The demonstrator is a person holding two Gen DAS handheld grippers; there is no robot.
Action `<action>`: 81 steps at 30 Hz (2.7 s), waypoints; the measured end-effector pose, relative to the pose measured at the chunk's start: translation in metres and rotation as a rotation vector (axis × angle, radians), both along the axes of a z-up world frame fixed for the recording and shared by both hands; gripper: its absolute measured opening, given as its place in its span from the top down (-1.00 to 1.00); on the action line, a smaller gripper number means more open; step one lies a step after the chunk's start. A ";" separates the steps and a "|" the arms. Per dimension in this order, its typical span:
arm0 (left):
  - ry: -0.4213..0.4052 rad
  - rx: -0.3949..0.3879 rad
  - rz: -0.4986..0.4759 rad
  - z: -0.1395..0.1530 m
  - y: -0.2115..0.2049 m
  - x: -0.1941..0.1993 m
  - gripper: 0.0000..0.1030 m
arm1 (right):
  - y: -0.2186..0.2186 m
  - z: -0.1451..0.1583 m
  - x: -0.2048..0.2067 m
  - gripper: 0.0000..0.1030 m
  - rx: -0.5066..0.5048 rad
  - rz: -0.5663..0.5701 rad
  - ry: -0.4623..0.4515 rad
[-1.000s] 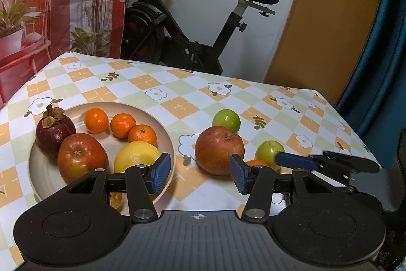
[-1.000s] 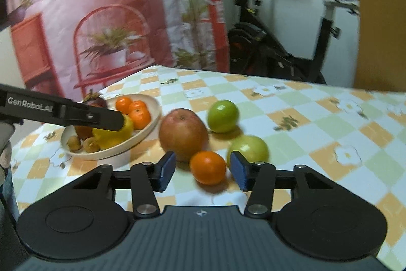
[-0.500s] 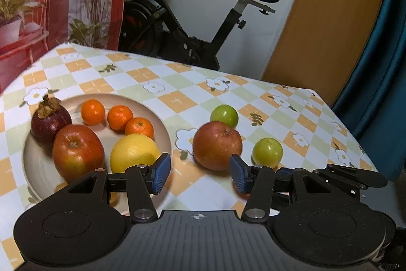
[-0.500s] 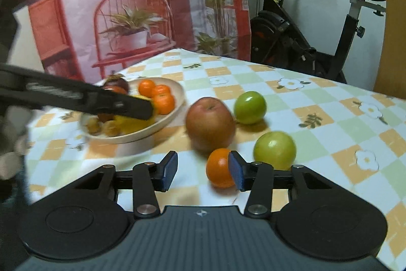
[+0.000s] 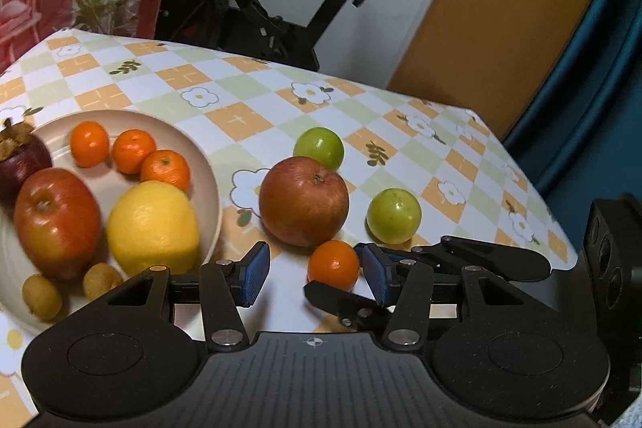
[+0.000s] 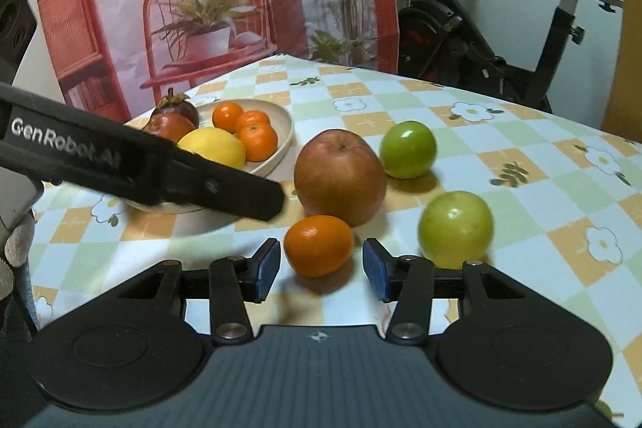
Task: Organize fruits
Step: 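Close the left tool around the tangerine and lift it, then carry the tangerine with the left tool onto the plate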
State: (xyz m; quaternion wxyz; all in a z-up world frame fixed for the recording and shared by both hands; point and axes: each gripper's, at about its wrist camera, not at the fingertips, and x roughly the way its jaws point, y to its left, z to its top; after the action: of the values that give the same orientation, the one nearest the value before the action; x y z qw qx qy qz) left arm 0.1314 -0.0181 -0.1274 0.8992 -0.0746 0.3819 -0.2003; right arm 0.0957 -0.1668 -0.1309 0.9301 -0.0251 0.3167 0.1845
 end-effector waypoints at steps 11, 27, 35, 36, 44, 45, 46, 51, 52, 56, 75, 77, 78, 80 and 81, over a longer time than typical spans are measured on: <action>0.072 0.009 -0.065 -0.021 -0.017 0.015 -0.03 | -0.001 -0.008 0.005 0.18 0.023 -0.003 0.017; 0.073 0.003 -0.075 -0.028 -0.018 0.010 0.25 | 0.008 -0.012 -0.004 0.19 -0.008 0.000 -0.008; 0.056 0.008 -0.069 -0.020 -0.015 0.000 0.25 | 0.009 -0.009 -0.009 0.20 0.008 0.018 -0.011; 0.054 0.006 -0.068 -0.019 -0.014 -0.001 0.25 | 0.009 -0.008 -0.010 0.20 0.012 0.019 -0.011; 0.046 -0.007 -0.054 -0.012 -0.008 -0.015 0.25 | 0.013 -0.001 -0.020 0.20 0.026 0.026 -0.020; 0.044 -0.009 -0.052 -0.011 -0.007 -0.016 0.25 | 0.014 -0.001 -0.021 0.20 0.030 0.027 -0.020; 0.042 -0.012 -0.049 -0.010 -0.006 -0.018 0.25 | 0.015 0.001 -0.022 0.20 0.030 0.029 -0.021; 0.035 -0.030 -0.037 -0.006 0.000 -0.022 0.25 | 0.020 0.006 -0.026 0.20 0.020 0.043 -0.031; 0.034 -0.034 -0.035 -0.005 0.002 -0.022 0.25 | 0.021 0.006 -0.027 0.20 0.018 0.045 -0.032; 0.023 -0.039 -0.029 -0.002 0.006 -0.024 0.25 | 0.026 0.010 -0.027 0.20 0.005 0.053 -0.039; 0.007 -0.055 -0.017 0.002 0.011 -0.031 0.25 | 0.033 0.015 -0.027 0.20 -0.003 0.064 -0.045; 0.005 -0.063 -0.010 0.002 0.013 -0.032 0.25 | 0.033 0.014 -0.027 0.20 -0.001 0.064 -0.046; 0.004 -0.066 -0.007 0.002 0.015 -0.032 0.25 | 0.033 0.015 -0.026 0.20 -0.001 0.065 -0.047; -0.002 -0.075 0.002 0.004 0.018 -0.032 0.25 | 0.034 0.015 -0.026 0.20 -0.003 0.067 -0.049; -0.006 -0.079 0.007 0.005 0.020 -0.032 0.25 | 0.034 0.016 -0.025 0.20 -0.005 0.069 -0.049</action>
State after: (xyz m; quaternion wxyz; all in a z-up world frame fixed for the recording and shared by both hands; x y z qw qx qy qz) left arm 0.0994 0.0024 -0.1225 0.8973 -0.1110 0.3707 -0.2124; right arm 0.0705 -0.1325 -0.1152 0.9307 -0.0427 0.2930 0.2149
